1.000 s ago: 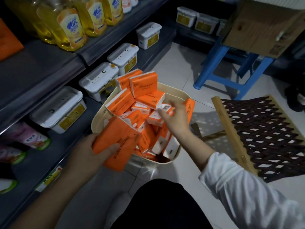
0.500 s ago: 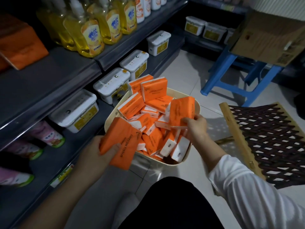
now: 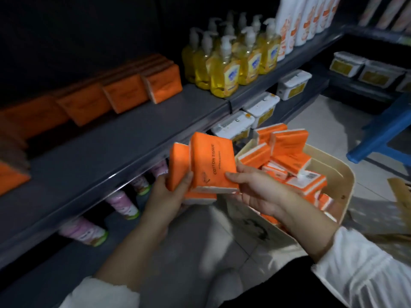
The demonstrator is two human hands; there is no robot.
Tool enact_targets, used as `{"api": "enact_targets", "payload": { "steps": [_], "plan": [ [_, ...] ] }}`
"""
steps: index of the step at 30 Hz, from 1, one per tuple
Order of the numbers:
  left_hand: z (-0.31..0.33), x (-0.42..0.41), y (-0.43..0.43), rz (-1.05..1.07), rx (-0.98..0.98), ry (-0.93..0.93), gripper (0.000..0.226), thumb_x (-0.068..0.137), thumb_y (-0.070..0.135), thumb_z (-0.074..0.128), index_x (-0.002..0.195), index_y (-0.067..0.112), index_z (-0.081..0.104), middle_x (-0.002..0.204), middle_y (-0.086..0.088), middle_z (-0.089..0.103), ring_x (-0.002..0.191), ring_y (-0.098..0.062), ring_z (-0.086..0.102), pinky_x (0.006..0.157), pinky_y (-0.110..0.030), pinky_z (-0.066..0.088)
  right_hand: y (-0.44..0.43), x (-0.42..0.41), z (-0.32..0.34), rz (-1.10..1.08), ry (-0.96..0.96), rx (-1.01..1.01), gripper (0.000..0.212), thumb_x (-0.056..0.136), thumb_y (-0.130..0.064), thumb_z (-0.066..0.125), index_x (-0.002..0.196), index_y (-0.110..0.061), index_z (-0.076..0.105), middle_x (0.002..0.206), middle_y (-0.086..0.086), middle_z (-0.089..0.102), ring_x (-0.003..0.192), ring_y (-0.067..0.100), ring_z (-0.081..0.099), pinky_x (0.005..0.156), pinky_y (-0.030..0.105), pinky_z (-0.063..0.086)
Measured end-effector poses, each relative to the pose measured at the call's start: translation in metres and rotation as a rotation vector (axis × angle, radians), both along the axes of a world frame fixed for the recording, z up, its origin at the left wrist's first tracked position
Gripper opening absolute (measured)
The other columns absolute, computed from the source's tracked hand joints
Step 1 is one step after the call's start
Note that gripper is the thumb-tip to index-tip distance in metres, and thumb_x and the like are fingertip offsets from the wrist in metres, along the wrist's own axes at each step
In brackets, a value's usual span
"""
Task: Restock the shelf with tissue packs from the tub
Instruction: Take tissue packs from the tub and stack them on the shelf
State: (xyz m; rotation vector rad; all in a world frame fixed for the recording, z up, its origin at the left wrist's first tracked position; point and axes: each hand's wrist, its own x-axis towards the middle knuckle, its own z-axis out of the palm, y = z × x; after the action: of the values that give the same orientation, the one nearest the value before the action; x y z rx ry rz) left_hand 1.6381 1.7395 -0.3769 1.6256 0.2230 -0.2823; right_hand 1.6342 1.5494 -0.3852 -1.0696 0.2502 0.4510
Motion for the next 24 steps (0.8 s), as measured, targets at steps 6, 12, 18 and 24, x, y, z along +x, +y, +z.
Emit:
{"api": "enact_targets", "payload": {
  "steps": [6,12,18,24],
  "plan": [
    [0.020,-0.005,0.064,0.154,0.036,-0.023,0.082,0.045,0.063,0.071,0.115,0.022,0.056,0.107,0.001,0.068,0.096,-0.015,0.065,0.091,-0.041,0.051,0.070,0.010,0.007,0.026,-0.073,-0.112,0.030,0.087,-0.002,0.055,0.111,-0.020,0.057,0.096,0.001,0.069,0.080,0.012,0.065,0.069,0.025,0.051],
    [0.026,-0.013,0.125,0.235,0.143,-0.112,0.033,0.076,0.036,0.073,0.102,0.027,0.054,0.101,0.004,0.066,0.089,-0.011,0.064,0.079,-0.031,0.051,0.142,0.018,0.019,-0.061,-0.378,-0.415,0.095,0.074,0.013,0.067,0.142,-0.033,0.019,0.093,-0.004,0.065,0.088,0.005,0.066,0.076,0.026,0.055],
    [0.039,-0.024,0.185,0.193,0.247,-0.122,0.030,0.074,0.043,0.073,0.094,0.029,0.054,0.093,0.004,0.067,0.081,-0.016,0.067,0.070,-0.035,0.053,0.194,0.030,0.031,0.266,-0.959,-1.101,0.112,0.069,-0.008,0.079,0.130,-0.059,0.000,0.151,-0.018,-0.006,0.144,0.011,-0.003,0.116,0.035,0.013],
    [0.049,-0.036,0.233,0.244,0.254,-0.132,0.023,0.078,0.038,0.071,0.091,0.027,0.056,0.089,0.006,0.067,0.079,-0.009,0.064,0.064,-0.026,0.052,0.237,0.048,0.054,0.516,-1.084,-1.088,0.105,0.057,-0.015,0.086,0.130,-0.054,0.022,0.139,-0.014,0.032,0.129,0.005,0.033,0.106,0.018,0.028]
  ]
}}
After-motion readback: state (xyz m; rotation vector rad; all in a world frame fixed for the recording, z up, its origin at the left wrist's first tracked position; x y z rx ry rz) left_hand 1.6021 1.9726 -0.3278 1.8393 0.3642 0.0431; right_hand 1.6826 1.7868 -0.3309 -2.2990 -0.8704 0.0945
